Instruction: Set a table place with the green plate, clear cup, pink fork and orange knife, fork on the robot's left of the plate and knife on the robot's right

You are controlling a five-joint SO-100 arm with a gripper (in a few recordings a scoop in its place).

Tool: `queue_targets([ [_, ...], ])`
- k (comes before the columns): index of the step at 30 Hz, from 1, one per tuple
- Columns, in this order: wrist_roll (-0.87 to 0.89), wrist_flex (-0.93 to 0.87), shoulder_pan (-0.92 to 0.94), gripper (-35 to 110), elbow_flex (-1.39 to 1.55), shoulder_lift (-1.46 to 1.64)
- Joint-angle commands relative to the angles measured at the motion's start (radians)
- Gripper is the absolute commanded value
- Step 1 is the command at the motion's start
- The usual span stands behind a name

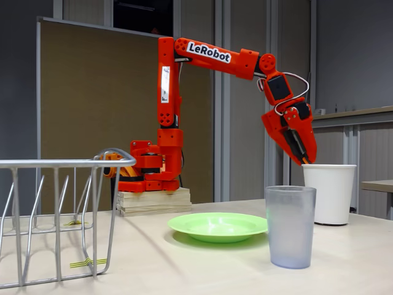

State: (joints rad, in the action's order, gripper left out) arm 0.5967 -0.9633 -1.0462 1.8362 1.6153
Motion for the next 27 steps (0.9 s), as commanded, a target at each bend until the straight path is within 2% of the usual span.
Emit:
queue_targets([
  [1,-0.067,-0.081,0.018,0,-0.121,0.046],
  [6,-0.135,-0.225,0.028,0,-0.36,0.057],
  [10,-0.129,-0.284,0.02,0,-0.44,0.121],
  [18,-0.13,-0.333,0.011,0,-0.35,0.402],
  [22,-0.325,-0.287,0.118,0,-0.184,0.594],
  [27,-0.71,-0.224,0.367,0,0.127,0.825],
])
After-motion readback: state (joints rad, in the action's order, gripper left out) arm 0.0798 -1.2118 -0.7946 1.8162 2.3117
